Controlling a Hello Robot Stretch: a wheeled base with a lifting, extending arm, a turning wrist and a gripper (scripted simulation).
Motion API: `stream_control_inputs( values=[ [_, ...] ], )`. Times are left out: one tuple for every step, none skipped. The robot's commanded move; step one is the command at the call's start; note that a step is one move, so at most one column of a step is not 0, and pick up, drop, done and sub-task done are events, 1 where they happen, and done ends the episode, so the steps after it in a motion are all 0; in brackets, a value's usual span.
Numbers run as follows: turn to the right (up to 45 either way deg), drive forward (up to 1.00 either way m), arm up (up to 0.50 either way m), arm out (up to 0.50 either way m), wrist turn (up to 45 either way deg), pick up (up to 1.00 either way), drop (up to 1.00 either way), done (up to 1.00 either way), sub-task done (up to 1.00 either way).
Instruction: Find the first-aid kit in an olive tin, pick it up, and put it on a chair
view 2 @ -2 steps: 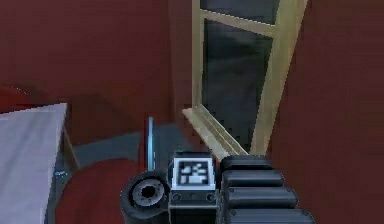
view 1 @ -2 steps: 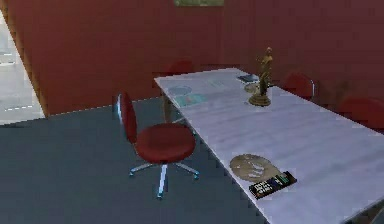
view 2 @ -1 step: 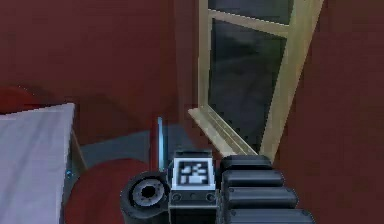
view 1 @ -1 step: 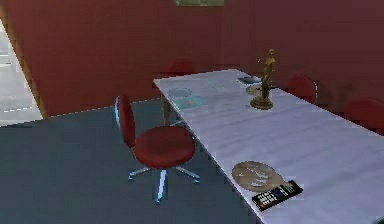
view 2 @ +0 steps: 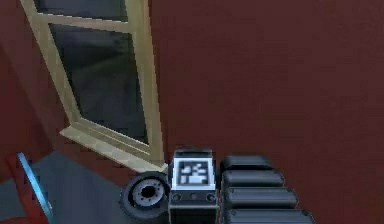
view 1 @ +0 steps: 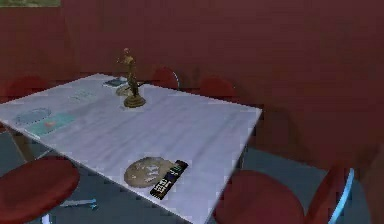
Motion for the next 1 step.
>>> stream_control_inputs(
  values=[
    [-27.0,0.00,0.00,0.00,0.0,0.00,0.00,0.00,0.00]
  ],
)
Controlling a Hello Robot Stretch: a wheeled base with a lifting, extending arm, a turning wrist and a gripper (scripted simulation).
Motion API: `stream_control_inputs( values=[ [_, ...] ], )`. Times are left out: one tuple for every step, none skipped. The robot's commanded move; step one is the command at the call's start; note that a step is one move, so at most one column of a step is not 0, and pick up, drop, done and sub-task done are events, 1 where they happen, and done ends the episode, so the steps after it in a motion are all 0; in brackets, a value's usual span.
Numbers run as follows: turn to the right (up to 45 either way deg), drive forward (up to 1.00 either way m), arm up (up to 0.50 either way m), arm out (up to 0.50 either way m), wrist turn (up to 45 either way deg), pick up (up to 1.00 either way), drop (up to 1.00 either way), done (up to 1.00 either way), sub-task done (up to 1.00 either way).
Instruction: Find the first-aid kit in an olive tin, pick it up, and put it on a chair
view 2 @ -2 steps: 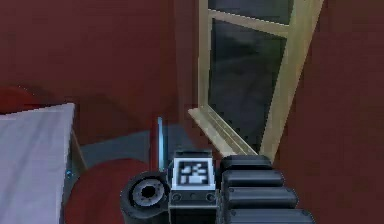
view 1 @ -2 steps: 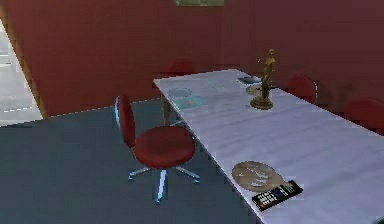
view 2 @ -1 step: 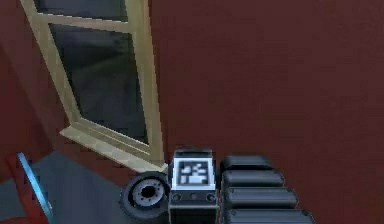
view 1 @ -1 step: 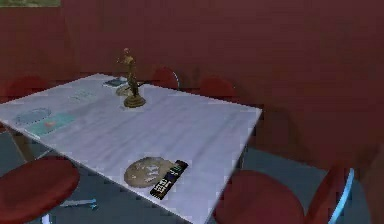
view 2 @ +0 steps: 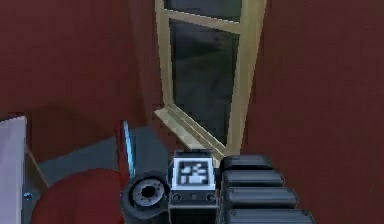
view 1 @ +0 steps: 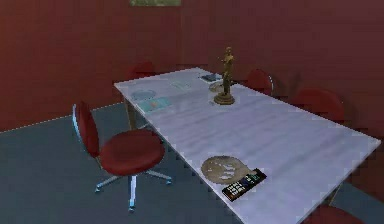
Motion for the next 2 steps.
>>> stream_control_inputs(
  values=[
    [18.0,0.00,0.00,0.00,0.0,0.00,0.00,0.00,0.00],
    [3.0,0.00,0.00,0.00,0.0,0.00,0.00,0.00,0.00]
  ],
)
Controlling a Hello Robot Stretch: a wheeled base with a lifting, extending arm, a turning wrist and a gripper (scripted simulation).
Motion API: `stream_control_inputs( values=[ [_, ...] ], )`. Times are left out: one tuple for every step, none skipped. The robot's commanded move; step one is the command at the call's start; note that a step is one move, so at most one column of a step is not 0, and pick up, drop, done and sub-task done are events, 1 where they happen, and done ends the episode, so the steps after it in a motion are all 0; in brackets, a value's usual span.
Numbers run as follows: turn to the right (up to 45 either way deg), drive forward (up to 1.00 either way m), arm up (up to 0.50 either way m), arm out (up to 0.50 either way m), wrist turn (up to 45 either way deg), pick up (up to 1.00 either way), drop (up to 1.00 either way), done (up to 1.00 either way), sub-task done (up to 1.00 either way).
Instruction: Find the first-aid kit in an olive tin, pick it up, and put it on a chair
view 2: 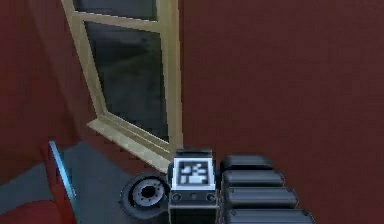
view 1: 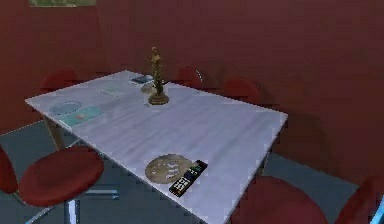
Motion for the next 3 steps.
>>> stream_control_inputs(
  values=[
    [-15.0,0.00,0.00,0.00,0.0,0.00,0.00,0.00,0.00],
    [-3.0,0.00,0.00,0.00,0.0,0.00,0.00,0.00,0.00],
    [9.0,0.00,0.00,0.00,0.0,0.00,0.00,0.00,0.00]
  ],
)
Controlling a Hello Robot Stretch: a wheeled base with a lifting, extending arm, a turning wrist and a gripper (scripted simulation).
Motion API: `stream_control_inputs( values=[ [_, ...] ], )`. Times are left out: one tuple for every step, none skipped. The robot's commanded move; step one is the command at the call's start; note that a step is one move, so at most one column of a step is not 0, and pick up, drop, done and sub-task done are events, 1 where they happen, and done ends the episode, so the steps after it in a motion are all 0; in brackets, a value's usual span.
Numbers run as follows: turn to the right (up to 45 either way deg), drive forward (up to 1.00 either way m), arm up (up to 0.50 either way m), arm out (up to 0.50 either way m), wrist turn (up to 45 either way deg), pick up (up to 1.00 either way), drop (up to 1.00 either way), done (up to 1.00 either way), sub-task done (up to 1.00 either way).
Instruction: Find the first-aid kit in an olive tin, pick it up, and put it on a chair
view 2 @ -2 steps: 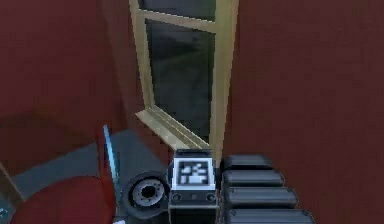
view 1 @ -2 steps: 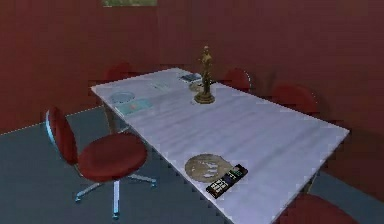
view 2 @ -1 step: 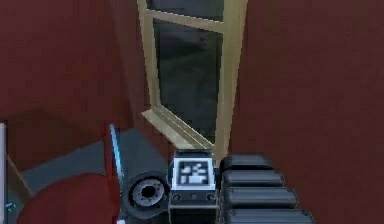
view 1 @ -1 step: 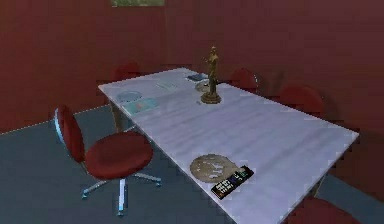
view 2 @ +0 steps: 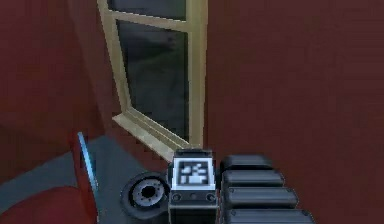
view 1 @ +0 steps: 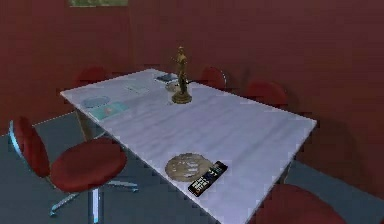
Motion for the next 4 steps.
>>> stream_control_inputs(
  values=[
    [45.0,0.00,0.00,0.00,0.0,0.00,0.00,0.00,0.00],
    [42.0,0.00,0.00,0.00,0.0,0.00,0.00,0.00,0.00],
    [0.0,0.20,0.00,0.00,0.0,0.00,0.00,0.00,0.00],
    [45.0,0.00,0.00,0.00,0.0,0.00,0.00,0.00,0.00]
  ],
)
